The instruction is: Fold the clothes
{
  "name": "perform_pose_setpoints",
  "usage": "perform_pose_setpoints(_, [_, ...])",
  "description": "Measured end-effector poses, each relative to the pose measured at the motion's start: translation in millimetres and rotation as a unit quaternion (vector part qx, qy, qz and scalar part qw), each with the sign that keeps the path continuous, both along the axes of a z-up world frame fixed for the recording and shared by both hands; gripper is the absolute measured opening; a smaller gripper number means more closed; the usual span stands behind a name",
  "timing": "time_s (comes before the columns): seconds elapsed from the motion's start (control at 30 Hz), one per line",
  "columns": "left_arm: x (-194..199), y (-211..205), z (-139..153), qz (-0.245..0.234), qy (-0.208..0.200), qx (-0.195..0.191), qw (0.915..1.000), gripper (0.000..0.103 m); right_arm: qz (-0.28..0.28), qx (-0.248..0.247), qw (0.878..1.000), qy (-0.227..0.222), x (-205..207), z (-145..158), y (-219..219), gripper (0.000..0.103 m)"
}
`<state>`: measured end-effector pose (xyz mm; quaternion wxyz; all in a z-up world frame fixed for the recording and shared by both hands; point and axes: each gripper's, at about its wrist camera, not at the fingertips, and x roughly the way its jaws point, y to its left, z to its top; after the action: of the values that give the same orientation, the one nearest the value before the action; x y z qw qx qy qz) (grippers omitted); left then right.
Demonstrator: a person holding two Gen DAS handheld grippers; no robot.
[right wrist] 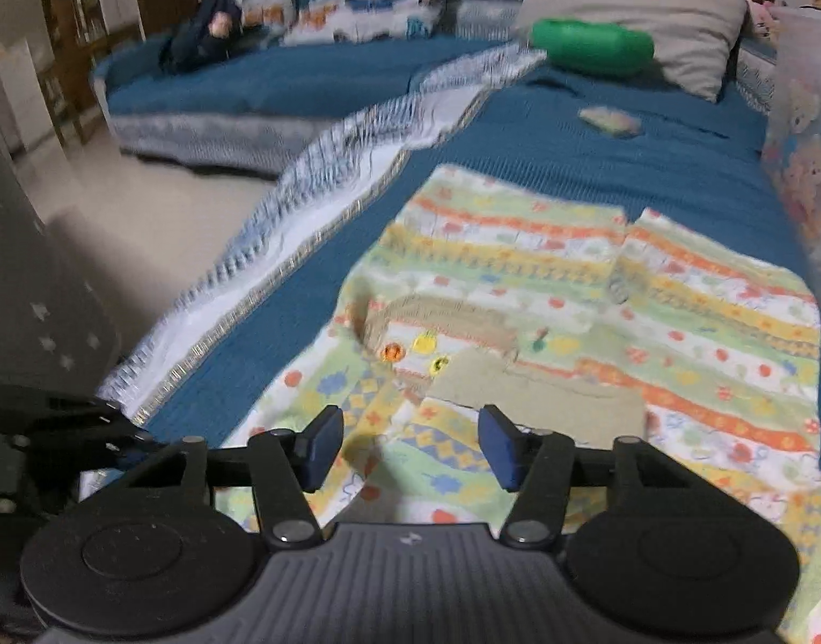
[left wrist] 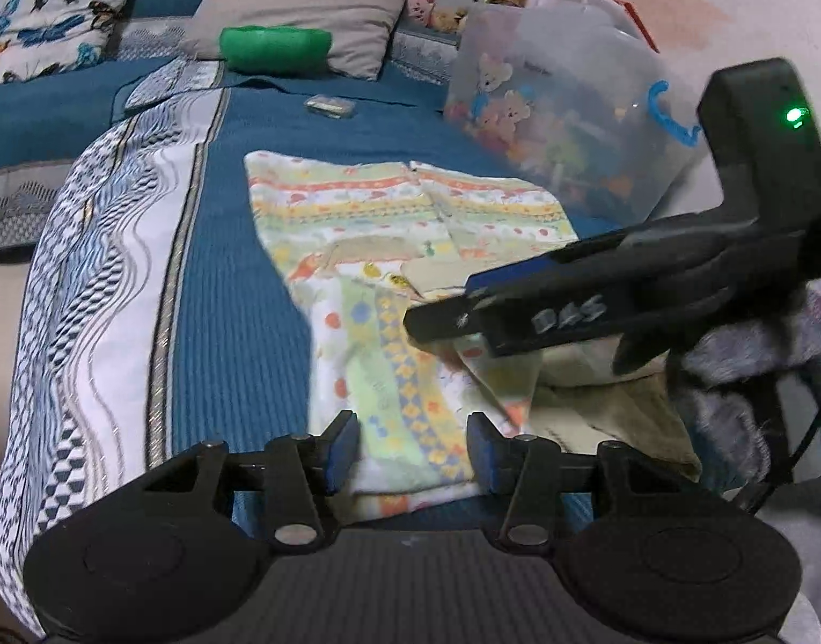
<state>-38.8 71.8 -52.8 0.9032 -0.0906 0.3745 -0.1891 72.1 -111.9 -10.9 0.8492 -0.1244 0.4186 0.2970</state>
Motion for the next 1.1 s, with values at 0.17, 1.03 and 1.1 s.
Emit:
perform_pose_setpoints(0.17, [-3, 5, -2, -0.008, -0.004, -0.006, 0.9999, 0.049, -0.002, -0.038, 0.999, -0.038, -15, -3, -2, 0.011])
perform_pose_setpoints(1.03, [46, 0, 31, 0.030, -0.036, 0.062, 0.9969, 0.064, -0.208, 0.173, 0.963, 0.001, -38, 35, -183, 0.048])
perform_pose_setpoints(1.1, [56, -4, 27, 0.030, -0.029, 0.073, 0.9965, 0.063, -0.206, 0.169, 0.964, 0.005, -31, 30, -181, 0.048])
